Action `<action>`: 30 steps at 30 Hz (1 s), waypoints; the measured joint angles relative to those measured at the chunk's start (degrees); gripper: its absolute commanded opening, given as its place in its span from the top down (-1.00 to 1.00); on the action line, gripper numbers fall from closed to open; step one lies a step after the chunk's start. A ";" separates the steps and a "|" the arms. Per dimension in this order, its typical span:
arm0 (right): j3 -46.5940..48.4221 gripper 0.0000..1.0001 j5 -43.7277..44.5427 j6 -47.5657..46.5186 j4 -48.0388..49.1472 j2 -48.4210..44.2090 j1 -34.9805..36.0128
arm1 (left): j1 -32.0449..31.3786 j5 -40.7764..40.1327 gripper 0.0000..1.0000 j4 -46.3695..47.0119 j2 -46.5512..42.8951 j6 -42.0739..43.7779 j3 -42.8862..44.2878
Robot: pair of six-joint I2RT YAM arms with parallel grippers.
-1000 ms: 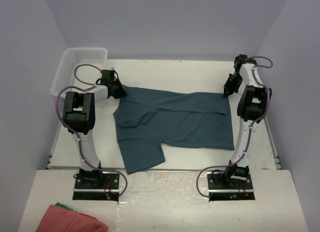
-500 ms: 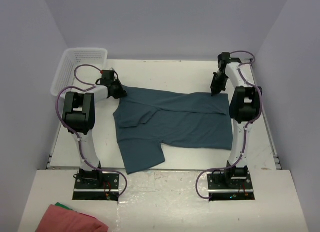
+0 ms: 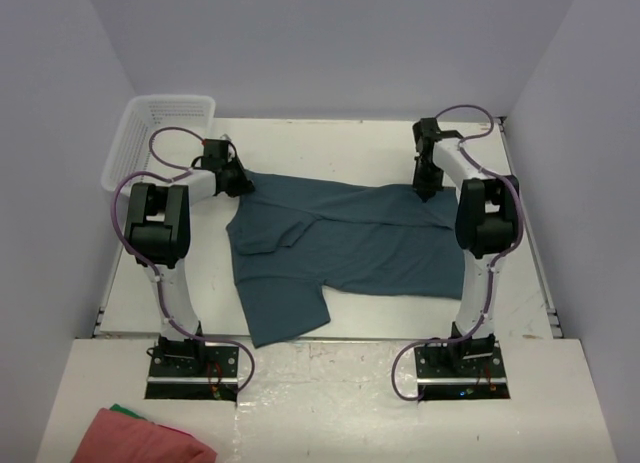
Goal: Fold and stack the t-shirts
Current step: Fold the flattened tshirt in 1/3 of the way
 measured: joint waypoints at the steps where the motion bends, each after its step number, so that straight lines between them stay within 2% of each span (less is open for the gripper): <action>1: -2.40 1.00 0.48 -0.04 2.45 -2.10 1.01 | 0.00 0.00 0.99 0.00 0.00 0.22 0.00; 4: -10.08 1.00 0.87 -0.07 9.09 -9.79 3.32 | -0.35 -0.02 0.75 -0.04 0.00 1.16 0.22; 5: -12.15 0.94 0.87 -0.09 11.15 -12.52 3.65 | -0.52 -0.11 0.59 -0.09 0.00 1.66 0.35; 6: -13.68 0.85 0.85 -0.09 13.07 -14.93 3.74 | -0.76 -0.07 0.51 -0.09 0.00 1.97 0.50; 7: -14.93 0.68 0.61 -0.09 14.78 -17.18 3.74 | -1.07 0.07 0.41 -0.13 0.00 2.27 0.76; 8: -15.82 0.44 0.28 -0.02 16.31 -19.50 3.61 | -1.46 0.11 0.22 -0.20 -0.04 2.91 0.96; 11: -17.11 -0.02 -1.70 -0.11 19.45 -24.85 3.37 | -3.19 -0.02 -0.07 -0.94 -1.31 3.69 1.18; 14: -17.53 -0.06 -5.77 0.35 21.00 -28.17 3.63 | -6.36 -1.07 -0.19 -2.56 -5.16 4.20 1.20; 15: -17.94 0.01 -7.34 0.74 21.44 -28.94 3.96 | -7.50 -1.60 -0.19 -3.17 -6.69 4.20 1.29; 16: -18.53 0.14 -8.90 0.96 21.68 -29.51 4.37 | -9.01 -2.49 -0.18 -3.93 -8.61 4.24 1.42; 17: -19.26 0.69 -10.40 1.14 21.90 -29.86 4.87 | -10.47 -3.50 -0.13 -4.63 -10.58 4.31 1.60; 18: -20.35 1.00 -12.00 1.09 22.21 -30.16 5.62 | -11.78 -4.35 -0.05 -5.33 -12.31 4.44 1.73; 19: -21.75 1.00 -13.29 1.66 22.51 -30.38 6.47 | -13.14 -5.16 0.05 -5.97 -14.12 4.61 1.81; 20: -23.15 1.00 -14.60 2.45 22.67 -30.51 7.32 | -14.84 -6.51 0.47 -6.75 -16.35 4.90 1.81; 21: -24.98 0.99 -16.55 2.99 22.86 -30.64 8.24 | -15.82 -7.41 0.78 -7.43 -17.75 4.83 1.81; 22: -26.53 0.80 -18.75 3.23 23.06 -30.64 9.09 | -16.70 -8.59 1.00 -8.26 -19.19 5.29 1.81; 23: -28.02 0.51 -21.49 3.65 23.47 -30.64 9.86 | -17.40 -10.03 1.00 -9.31 -20.52 5.73 1.81; 24: -29.38 0.07 -24.63 4.11 23.76 -30.64 10.71 | -17.68 -11.23 1.00 -10.19 -21.40 6.08 1.81; 26: -30.77 -0.01 -30.95 5.35 24.72 -30.47 12.85 | -17.59 -14.16 1.00 -11.87 -22.36 6.34 1.42; 30: -27.63 0.04 -37.92 7.04 27.45 -26.82 20.83 | -16.90 -19.41 1.00 -16.13 -21.66 6.73 0.17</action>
